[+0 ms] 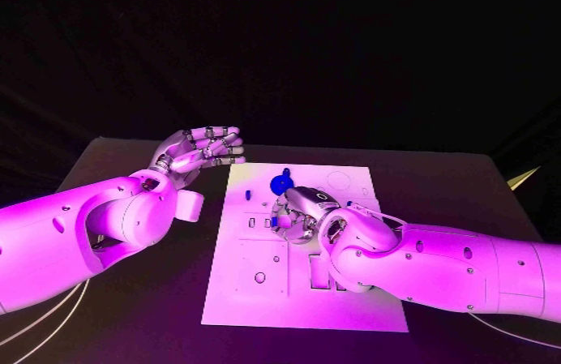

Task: Assemble the parts on the task board

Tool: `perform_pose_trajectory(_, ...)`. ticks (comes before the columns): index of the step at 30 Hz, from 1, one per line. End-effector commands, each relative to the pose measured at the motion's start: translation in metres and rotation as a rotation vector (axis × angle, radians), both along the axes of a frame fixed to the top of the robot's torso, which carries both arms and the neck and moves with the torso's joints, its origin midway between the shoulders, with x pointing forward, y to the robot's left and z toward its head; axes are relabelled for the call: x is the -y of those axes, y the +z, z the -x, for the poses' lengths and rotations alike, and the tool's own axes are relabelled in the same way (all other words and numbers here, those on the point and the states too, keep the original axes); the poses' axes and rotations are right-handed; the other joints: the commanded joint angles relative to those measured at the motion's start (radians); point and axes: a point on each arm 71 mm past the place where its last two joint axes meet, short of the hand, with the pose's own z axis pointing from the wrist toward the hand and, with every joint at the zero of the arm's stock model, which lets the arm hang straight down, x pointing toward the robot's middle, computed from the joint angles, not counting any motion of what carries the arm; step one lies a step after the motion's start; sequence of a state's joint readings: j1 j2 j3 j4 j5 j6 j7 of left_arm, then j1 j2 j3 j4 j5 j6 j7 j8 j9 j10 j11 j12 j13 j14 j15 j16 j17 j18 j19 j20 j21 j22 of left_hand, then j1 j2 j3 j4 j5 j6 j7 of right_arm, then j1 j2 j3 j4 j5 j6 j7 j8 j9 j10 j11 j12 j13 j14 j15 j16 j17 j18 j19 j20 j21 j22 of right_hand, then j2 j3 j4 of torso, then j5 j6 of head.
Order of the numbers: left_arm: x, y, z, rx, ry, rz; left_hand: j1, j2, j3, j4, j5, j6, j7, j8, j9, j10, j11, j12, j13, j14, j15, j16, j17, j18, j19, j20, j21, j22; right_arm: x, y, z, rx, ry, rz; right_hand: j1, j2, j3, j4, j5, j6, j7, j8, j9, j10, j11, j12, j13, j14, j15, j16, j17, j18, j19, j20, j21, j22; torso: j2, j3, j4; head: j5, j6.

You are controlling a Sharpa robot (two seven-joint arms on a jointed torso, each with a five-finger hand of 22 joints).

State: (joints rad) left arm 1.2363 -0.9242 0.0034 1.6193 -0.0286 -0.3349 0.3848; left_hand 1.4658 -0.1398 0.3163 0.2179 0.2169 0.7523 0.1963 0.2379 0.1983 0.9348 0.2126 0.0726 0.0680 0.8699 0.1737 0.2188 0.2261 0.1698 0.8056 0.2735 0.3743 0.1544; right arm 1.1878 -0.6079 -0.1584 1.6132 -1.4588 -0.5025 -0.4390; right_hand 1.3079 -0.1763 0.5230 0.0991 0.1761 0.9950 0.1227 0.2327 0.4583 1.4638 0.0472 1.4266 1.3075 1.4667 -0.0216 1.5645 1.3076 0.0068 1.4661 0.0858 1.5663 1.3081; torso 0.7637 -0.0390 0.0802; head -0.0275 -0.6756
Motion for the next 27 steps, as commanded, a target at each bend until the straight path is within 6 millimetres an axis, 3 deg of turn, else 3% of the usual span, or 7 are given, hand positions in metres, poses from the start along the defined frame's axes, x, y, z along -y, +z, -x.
perform_pose_trajectory(1, 0.0022, 0.0011, 0.0009, 0.006, -0.021, 0.006, -0.001, -0.003, 0.002, -0.004, -0.005, -0.005, 0.074, -0.006, -0.002, -0.001, 0.005, -0.004, 0.000, -0.007, 0.002, -0.004, 0.001, 0.010, -0.010, 0.000, 0.004, 0.001, -0.0011, -0.0015, 0.0006, 0.006, 0.011, 0.034, -0.010, -0.004, -0.004, -0.001, -0.005, -0.006, 0.002, -0.005, 0.015, 0.000, -0.005, -0.007, 0.134, 0.104, -0.005, 0.006, 0.263, -0.007, 0.105, -0.006, 0.004, 0.263, 0.000, -0.0005, -0.0002, -0.002, -0.001)
perform_pose_trajectory(15, 0.0017, 0.0011, 0.0009, 0.006, -0.020, 0.006, -0.001, -0.003, 0.003, -0.005, -0.005, -0.005, 0.074, -0.006, -0.002, -0.001, 0.005, -0.004, 0.000, -0.007, 0.002, -0.004, 0.002, 0.010, -0.011, 0.000, 0.004, 0.001, -0.0011, -0.0025, -0.0006, 0.009, 0.013, 0.052, -0.016, -0.016, -0.005, -0.005, -0.011, -0.018, 0.006, -0.009, 0.012, -0.009, -0.002, -0.019, 0.125, 0.104, -0.002, 0.006, 0.263, -0.007, 0.105, -0.004, 0.004, 0.263, -0.001, -0.0008, 0.0003, 0.001, -0.001)
perform_pose_trajectory(27, 0.0009, 0.0010, 0.0008, 0.005, -0.018, 0.005, -0.001, -0.002, 0.003, -0.005, -0.005, -0.005, 0.074, -0.006, -0.002, -0.001, 0.005, -0.004, 0.000, -0.008, 0.002, -0.004, 0.002, 0.010, -0.011, 0.000, 0.004, 0.001, -0.0012, -0.0032, -0.0006, 0.005, 0.024, 0.061, -0.027, -0.041, -0.005, -0.011, -0.030, -0.062, 0.024, -0.034, -0.001, -0.044, 0.014, -0.066, 0.089, 0.104, 0.011, 0.006, 0.263, -0.007, 0.105, 0.006, 0.004, 0.263, 0.000, -0.0003, 0.0004, 0.001, -0.002)
